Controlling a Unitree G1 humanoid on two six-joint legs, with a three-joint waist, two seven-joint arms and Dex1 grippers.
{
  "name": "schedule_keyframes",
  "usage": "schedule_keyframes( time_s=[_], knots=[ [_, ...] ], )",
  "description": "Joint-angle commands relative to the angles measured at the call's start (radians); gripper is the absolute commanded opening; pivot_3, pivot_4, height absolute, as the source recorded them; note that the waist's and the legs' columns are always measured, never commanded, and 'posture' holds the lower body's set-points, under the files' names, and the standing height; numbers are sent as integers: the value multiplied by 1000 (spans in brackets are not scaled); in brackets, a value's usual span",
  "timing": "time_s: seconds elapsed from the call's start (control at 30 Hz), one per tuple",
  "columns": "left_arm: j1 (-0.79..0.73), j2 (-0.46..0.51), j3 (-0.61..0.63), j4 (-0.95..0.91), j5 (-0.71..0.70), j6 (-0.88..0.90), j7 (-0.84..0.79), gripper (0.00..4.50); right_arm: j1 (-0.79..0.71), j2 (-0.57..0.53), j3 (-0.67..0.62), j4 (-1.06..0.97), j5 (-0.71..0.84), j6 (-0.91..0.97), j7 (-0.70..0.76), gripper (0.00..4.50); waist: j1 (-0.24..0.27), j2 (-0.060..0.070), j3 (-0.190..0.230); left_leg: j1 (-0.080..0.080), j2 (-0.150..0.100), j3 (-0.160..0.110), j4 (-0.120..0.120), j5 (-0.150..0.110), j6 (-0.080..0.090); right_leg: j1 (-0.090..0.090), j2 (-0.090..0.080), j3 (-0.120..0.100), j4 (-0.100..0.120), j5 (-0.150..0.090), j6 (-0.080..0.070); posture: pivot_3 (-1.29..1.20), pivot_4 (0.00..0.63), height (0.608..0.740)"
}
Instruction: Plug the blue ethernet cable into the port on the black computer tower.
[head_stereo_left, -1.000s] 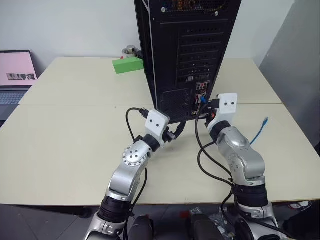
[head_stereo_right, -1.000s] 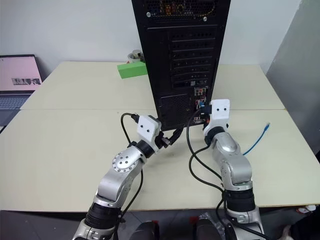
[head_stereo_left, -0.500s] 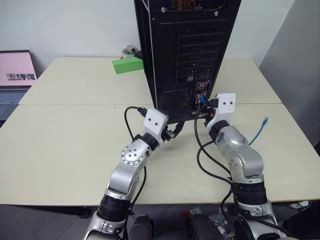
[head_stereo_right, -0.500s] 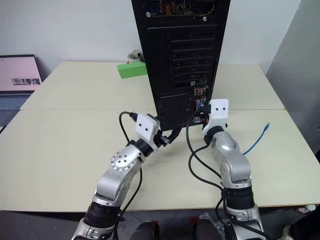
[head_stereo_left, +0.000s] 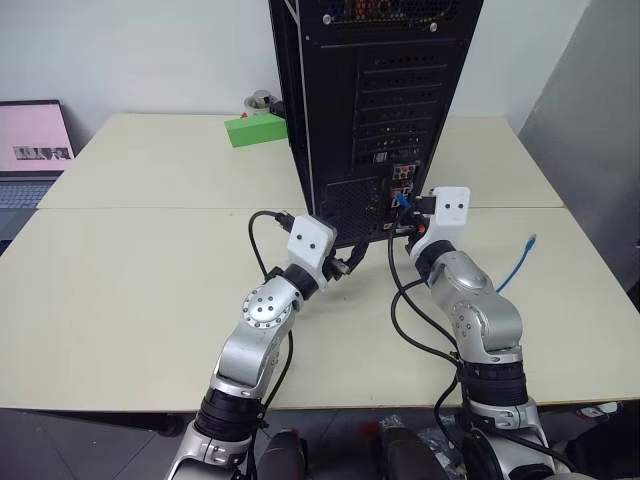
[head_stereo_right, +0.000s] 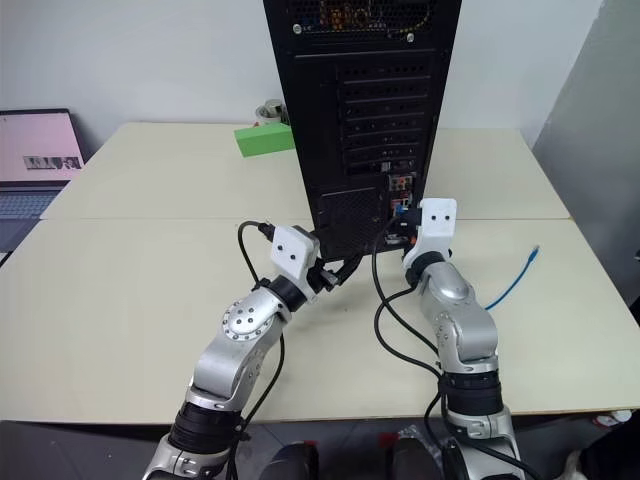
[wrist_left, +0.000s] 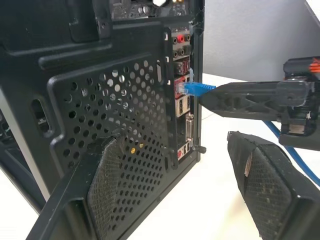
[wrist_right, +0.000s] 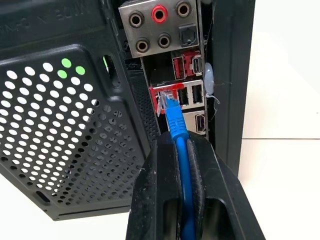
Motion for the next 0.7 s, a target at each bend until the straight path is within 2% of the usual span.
schedule_keyframes(
  time_s=[0.03,0.3,0.7],
  knots=[
    [-11,-2,8,-27,0,-10,-3,3500,-22,4,-8,-25,3,-7,-2,0,0,0,0,0,0,0,0,0,0,0,0,0,0,0,0,0,150,740],
    [-9,6,13,-27,2,-11,-4,3500,-76,42,-40,-33,31,29,-33,0,-2,0,0,0,0,0,0,0,0,-1,0,0,1,0,0,0,150,740],
    [3,8,8,-34,9,-16,-3,3500,-121,33,-38,23,28,15,-14,0,-13,0,0,0,0,1,0,0,0,-2,0,1,1,0,0,0,150,740]
  ],
)
